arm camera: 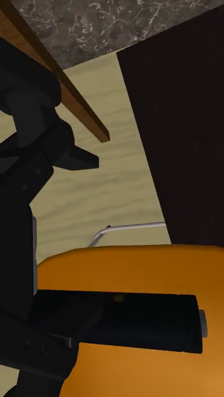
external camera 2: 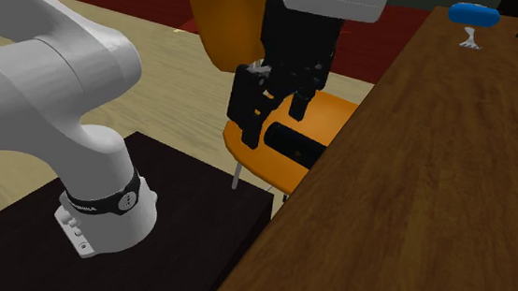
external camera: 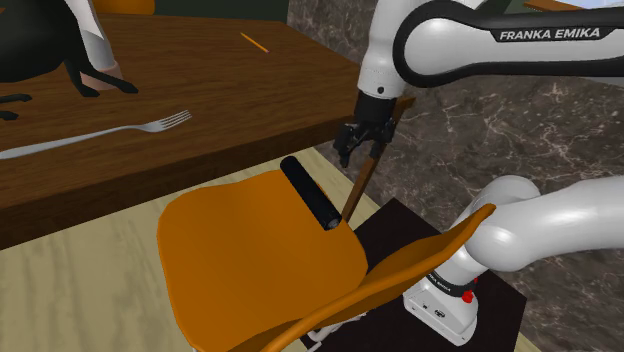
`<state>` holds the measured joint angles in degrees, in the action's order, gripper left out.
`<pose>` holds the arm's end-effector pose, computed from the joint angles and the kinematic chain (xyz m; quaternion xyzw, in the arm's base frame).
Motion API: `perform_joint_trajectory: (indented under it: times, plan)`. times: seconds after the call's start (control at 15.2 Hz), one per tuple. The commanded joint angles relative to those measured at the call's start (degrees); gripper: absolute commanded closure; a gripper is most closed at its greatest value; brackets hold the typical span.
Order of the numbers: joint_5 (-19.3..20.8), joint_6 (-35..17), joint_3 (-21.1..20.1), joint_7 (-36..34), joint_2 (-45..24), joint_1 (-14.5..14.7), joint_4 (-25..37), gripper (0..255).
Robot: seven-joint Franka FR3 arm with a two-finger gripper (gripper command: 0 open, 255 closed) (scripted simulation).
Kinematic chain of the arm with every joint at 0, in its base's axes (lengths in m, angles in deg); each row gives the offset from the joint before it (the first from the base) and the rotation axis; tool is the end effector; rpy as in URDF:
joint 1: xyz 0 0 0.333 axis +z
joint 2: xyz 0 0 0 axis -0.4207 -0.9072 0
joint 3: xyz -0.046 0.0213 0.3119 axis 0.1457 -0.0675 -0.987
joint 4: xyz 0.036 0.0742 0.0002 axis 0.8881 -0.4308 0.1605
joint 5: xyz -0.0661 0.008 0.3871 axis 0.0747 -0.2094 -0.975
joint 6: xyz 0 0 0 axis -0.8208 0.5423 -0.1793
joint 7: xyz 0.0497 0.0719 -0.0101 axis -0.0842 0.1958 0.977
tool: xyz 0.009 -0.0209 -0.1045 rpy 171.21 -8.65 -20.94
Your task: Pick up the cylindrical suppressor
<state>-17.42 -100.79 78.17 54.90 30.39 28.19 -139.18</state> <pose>0.3152 0.0967 0.4630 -0.9903 0.1217 0.0671 0.0033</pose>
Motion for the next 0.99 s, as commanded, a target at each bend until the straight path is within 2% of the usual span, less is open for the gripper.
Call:
perform_joint_trajectory:
  times: [0.0,0.46,0.92]
  plan:
    - [-1.66,-5.09,-2.50,-2.81,-2.50,0.63,-0.63,0]
    - [-4.09,-20.87,-10.94,-12.40,-13.13,1.26,0.50,0]
    - [-4.35,-27.33,-12.08,-12.44,-16.47,1.16,-2.66,0]
